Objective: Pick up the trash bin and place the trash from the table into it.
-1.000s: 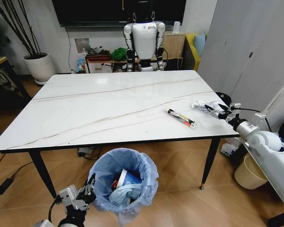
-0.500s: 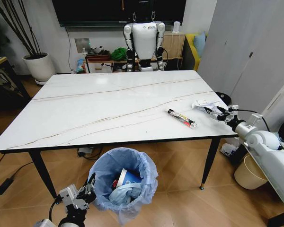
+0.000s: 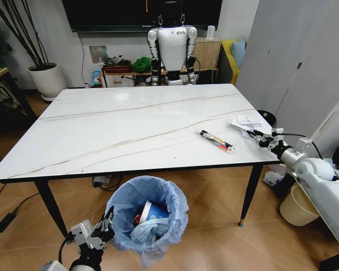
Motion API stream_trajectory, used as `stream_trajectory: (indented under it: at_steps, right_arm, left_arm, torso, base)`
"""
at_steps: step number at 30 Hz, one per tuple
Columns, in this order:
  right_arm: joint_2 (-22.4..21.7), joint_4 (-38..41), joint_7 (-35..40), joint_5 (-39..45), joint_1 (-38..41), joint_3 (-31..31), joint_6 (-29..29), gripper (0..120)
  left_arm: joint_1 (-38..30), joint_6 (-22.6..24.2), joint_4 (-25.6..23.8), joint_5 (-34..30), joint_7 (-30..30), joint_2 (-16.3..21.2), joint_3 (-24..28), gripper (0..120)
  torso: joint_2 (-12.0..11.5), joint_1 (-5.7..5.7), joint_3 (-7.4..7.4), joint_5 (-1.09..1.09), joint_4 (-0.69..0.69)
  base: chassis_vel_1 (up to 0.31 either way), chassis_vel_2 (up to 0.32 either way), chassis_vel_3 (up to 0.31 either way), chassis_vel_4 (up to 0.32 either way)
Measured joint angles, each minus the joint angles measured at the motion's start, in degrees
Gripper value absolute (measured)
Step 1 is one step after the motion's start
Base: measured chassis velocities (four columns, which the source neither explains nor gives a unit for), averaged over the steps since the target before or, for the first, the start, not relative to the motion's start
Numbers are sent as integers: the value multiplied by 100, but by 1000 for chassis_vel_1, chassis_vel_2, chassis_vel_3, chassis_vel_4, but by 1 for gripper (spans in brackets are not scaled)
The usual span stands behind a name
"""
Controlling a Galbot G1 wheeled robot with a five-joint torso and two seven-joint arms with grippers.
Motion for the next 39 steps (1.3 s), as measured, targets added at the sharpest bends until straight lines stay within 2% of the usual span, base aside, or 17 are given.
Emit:
stream_trajectory:
  at_steps: [1,5,17,25,30,32,35,39]
  right_arm:
    - [0,0,0,0,0,0,0,15]
    - [-5,35,-1,-3,-1,-5,1,0]
    - [-53,76,-90,-13,-46,22,32,0]
    - [-472,856,-374,177,-315,405,164,0]
    - [-1013,1855,-659,423,-823,911,304,0]
    - [-1054,1935,-680,441,-869,953,314,0]
    - [-1461,2760,-869,629,-1257,1282,475,0]
    - [-1629,3215,-922,746,-1332,1328,522,0]
  left_arm:
    - [0,0,0,0,0,0,0,0]
    - [-6,1,0,-12,-3,10,0,0]
    - [-23,7,-6,-54,-12,30,-5,0]
    - [-11,15,-17,-107,-21,142,34,0]
    - [-76,30,0,-211,-54,249,58,0]
    - [-81,30,3,-215,-56,254,59,0]
    - [-127,38,27,-258,-85,282,90,0]
    - [-129,39,27,-263,-87,261,109,0]
  torso:
    - [0,0,0,0,0]
    - [0,0,0,0,1]
    - [0,0,0,1,0]
    - [0,0,0,-1,0]
    - [0,0,0,0,0]
    - [0,0,0,0,0]
    - [0,0,-1,-2,-2]
    - [0,0,-1,-1,0]
  base:
    - [0,0,0,0]
    - [0,0,0,0]
    - [0,0,0,0]
    - [0,0,0,0]
    - [0,0,0,0]
    - [0,0,0,0]
    - [0,0,0,0]
    - [0,0,0,0]
